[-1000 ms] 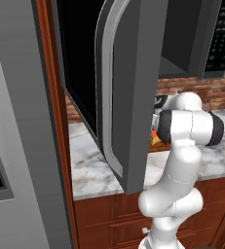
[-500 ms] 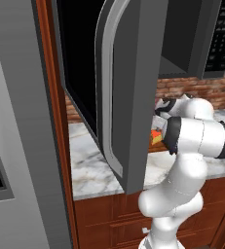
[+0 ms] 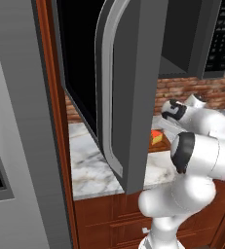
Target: Retrieve the reheated potato from the microwave, then place the potato, cheese, and condiment on the cutting board.
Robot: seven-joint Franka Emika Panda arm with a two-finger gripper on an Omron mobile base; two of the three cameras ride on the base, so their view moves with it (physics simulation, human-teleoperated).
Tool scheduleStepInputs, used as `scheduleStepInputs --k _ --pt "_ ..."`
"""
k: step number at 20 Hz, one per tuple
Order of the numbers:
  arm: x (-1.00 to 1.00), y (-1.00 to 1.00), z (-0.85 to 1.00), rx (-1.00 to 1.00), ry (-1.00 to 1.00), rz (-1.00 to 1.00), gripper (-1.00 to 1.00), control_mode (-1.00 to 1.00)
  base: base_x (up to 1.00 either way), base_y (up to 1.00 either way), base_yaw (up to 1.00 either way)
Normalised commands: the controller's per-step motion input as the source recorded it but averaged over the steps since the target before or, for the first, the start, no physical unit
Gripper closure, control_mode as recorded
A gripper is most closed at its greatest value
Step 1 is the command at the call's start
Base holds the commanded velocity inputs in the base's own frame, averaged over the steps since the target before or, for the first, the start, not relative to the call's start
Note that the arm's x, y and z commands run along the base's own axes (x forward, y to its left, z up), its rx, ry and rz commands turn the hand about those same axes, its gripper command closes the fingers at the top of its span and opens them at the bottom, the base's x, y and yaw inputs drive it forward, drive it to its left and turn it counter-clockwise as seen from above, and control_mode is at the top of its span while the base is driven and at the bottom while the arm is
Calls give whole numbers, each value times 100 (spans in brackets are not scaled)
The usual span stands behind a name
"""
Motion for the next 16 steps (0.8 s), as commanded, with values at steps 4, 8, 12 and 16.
scheduleStepInputs --k 4,8,12,16 --pt "-63 0 32 -2 0 0 -100 -100 0 0 0" --pt "-71 0 22 -9 -3 0 -100 -100 0 0 0" --pt "-67 3 21 -14 -1 0 -100 -100 0 0 0" --pt "-64 8 25 -14 0 0 -100 -100 0 0 0"
